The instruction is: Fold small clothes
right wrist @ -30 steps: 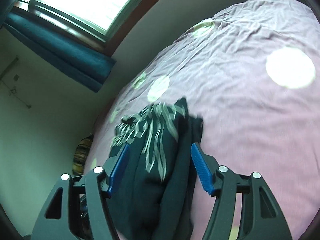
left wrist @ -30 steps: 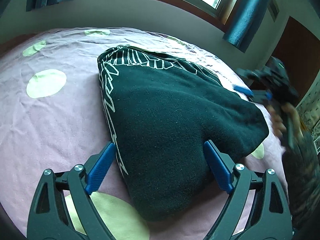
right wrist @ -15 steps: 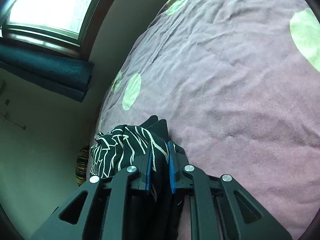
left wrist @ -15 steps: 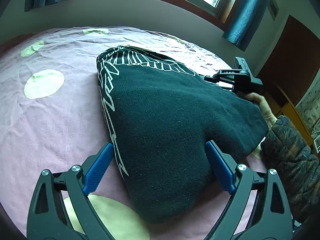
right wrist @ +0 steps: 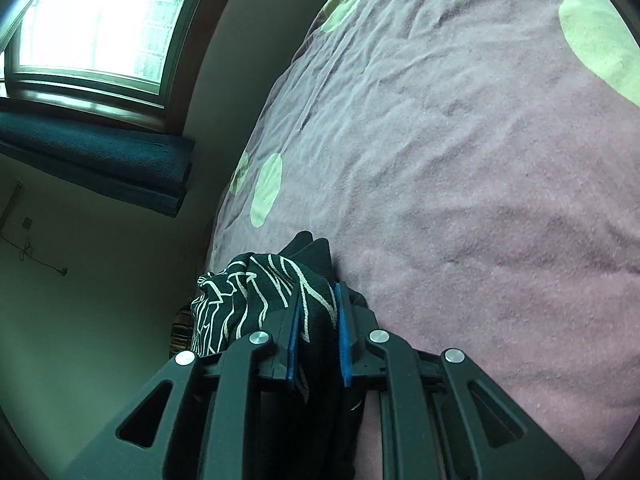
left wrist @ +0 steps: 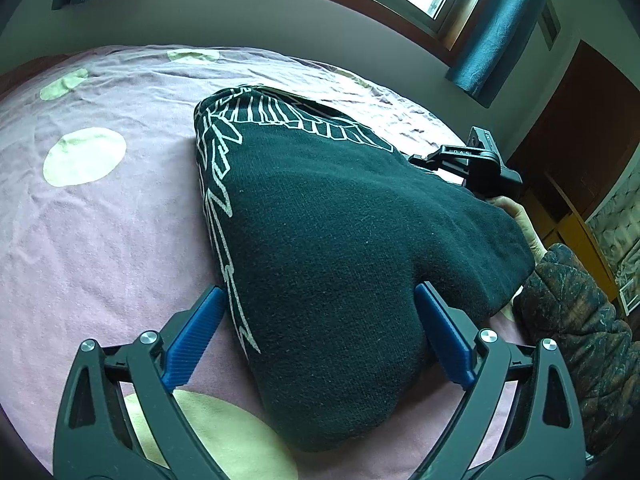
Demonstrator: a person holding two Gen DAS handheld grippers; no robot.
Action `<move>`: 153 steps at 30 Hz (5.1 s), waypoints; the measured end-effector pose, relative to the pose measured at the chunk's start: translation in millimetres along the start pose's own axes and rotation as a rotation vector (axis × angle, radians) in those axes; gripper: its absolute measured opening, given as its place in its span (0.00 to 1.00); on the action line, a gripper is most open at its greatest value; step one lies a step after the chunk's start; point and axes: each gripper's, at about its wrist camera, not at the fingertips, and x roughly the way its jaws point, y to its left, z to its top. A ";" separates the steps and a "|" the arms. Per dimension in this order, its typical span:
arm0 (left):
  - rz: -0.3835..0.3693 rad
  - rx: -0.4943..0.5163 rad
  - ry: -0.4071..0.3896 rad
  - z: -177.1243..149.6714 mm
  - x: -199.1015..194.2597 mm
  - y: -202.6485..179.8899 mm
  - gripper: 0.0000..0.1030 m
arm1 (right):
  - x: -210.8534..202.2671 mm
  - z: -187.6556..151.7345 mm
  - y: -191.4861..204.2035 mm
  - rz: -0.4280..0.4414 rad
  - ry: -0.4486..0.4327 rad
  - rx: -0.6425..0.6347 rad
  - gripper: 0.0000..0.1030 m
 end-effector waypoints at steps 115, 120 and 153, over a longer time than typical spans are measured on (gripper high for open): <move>0.034 -0.250 0.091 130.5 48.6 189.3 0.42 | 110.2 -28.1 81.2 0.168 0.183 -0.102 0.36; -0.025 -0.268 0.070 121.5 47.8 205.7 0.58 | 95.5 -31.3 84.3 0.166 0.193 -0.103 0.41; -0.177 -0.314 0.063 41.1 4.1 183.7 0.78 | 36.4 -117.1 93.1 0.018 0.213 -0.131 0.56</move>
